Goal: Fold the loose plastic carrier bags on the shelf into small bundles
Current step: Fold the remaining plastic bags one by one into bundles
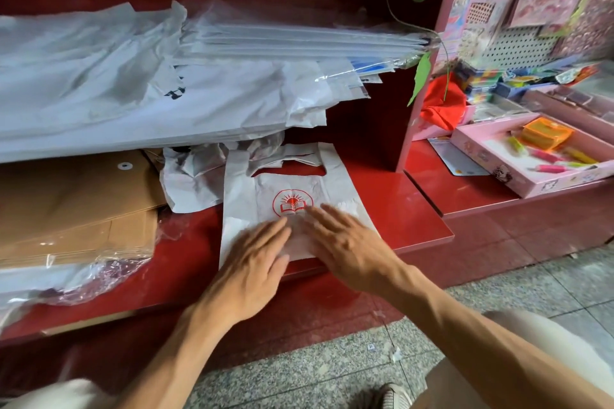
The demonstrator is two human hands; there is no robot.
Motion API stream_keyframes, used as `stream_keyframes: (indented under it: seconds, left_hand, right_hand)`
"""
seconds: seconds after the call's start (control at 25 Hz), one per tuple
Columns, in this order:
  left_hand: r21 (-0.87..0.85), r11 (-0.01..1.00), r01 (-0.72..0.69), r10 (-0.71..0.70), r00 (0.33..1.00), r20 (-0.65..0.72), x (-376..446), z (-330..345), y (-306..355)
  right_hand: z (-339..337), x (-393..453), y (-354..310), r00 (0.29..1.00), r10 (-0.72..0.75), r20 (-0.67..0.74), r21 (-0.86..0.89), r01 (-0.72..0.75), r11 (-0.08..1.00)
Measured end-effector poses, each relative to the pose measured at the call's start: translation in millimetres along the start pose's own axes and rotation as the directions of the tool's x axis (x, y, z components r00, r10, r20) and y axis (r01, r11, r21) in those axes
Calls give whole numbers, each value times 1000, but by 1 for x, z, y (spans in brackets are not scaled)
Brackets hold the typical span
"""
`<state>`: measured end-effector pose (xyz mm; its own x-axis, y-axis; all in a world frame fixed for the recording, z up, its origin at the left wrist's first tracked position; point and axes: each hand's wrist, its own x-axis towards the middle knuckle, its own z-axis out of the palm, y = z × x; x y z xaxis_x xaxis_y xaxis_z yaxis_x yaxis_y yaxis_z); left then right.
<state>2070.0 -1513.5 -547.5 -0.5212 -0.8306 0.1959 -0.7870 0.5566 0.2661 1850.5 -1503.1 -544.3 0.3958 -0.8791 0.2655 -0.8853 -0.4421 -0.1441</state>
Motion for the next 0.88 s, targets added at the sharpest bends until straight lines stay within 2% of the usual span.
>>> stream_keyframes:
  seconds: [0.08,0.16,0.24,0.28,0.36,0.4,0.44,0.52,0.56,0.64,0.72,0.8,0.84,0.88]
  left_hand:
    - [31,993,118,-122,979,163,-1,2,-6]
    - [130,979,155,-183,952,245,-3,-9,-16]
    - [166,981,101,-145,949,280,-10,-21,-23]
    - [148,987,61,-95,967,237,-14,-26,-25]
    - [-8,997,74,-72,991,111,-25,-37,-27]
    - [-151,978,142,-131,988,81,-29,-44,-29]
    - [-316,916,247,-223,968,112,-31,-50,-28]
    - [-586,686,432,-408,895,182,-30,-54,-28]
    - [-635,621,460,-491,859,141,-26,-51,-31]
    - [-644,563,518,-619,781,87,-21,-47,-31]
    - [-595,593,542,-633,771,71,-18,-41,-30]
    - [-432,686,585,-644,765,14,-18,-38,-28]
    - [-333,748,574,-631,771,-86,-17,-37,-26]
    - [-236,834,498,-545,811,-212,-17,-34,-25]
  right_hand:
    - [-2,0,4,973,108,206,47,-120,992]
    - [-17,-2,16,917,207,341,-13,-216,976]
    - [-32,-7,26,896,170,409,-58,-160,985]
    - [-38,-10,27,907,125,402,-57,-111,992]
    - [-47,-16,30,937,79,341,43,-99,994]
    - [-51,-17,35,939,105,328,137,-157,978]
    - [-57,-16,39,932,169,322,236,-252,939]
    - [-63,-12,47,897,361,255,421,-439,793]
    - [-61,-10,49,864,452,221,470,-500,727]
    - [-53,-5,45,802,560,207,494,-580,648]
    - [-39,-1,40,773,618,147,374,-622,689]
    - [-34,1,36,750,661,34,223,-650,726]
    - [-34,0,32,752,658,-36,157,-646,747]
    - [-33,-1,28,790,602,-111,72,-598,798]
